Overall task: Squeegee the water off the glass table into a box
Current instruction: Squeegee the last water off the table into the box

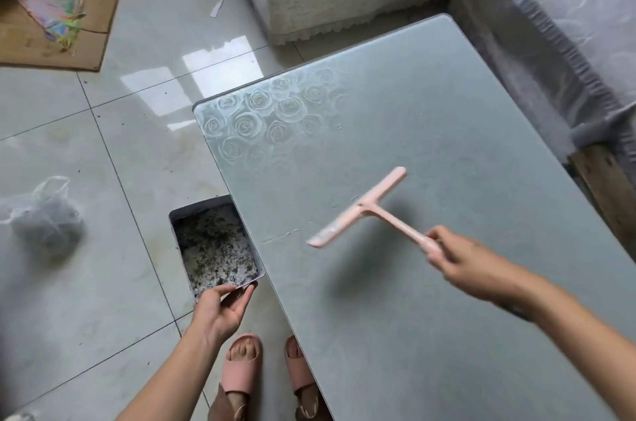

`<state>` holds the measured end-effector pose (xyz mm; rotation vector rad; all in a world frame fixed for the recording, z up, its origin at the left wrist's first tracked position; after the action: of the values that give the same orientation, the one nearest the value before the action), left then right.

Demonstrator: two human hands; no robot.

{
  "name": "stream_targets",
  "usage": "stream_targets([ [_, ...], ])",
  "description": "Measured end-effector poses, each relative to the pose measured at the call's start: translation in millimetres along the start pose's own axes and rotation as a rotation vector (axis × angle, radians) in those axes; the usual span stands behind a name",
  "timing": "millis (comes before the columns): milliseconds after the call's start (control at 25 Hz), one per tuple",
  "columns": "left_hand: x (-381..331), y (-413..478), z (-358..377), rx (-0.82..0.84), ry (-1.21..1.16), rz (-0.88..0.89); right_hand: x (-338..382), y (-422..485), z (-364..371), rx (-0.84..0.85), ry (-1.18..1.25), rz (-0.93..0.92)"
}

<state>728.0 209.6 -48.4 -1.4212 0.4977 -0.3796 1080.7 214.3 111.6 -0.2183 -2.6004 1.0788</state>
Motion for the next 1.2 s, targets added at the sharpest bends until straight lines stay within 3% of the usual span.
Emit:
stream_targets([
  [120, -3, -2, 2, -0.009, 0.007, -0.006, -63, -18, -20, 0.085, -0.034, 0.102],
  [480, 3, 13, -2, -0.04, -0.04, -0.002, -216, 1, -50, -0.11, -0.521, 0.228],
  [600, 7, 16, -2, -0.047, -0.051, 0.007, -211, 38, -49, -0.071, -0.625, 0.137],
  [800, 10, 17, -2, -0.066, -0.073, 0.04, -182, 75, -52, -0.161, -0.799, -0.062],
  [880, 11, 16, -3, -0.081, -0.058, 0.056, -191, 70, -48, -0.17, -0.752, -0.101],
  [1040, 12, 12, 1, -0.101, -0.019, 0.063, -239, 53, -69, -0.183, -0.588, 0.059],
  [1120, 13, 13, 1, -0.11, -0.018, 0.075, -214, 58, -46, -0.159, -0.525, 0.039],
  [1200, 13, 13, 4, -0.12, -0.025, 0.087, -152, 79, -6, -0.125, -0.498, -0.133],
])
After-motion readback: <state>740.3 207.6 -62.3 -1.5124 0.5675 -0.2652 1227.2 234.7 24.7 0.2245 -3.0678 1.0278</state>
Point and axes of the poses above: each hand's wrist, its own y-axis towards the middle knuckle, its own z-axis out of the palm, x = y × z, the point moved 1 cm from there along y, towards the middle knuckle, and after that the axes turned 9 degrees about -y, right-handed, at the moved point
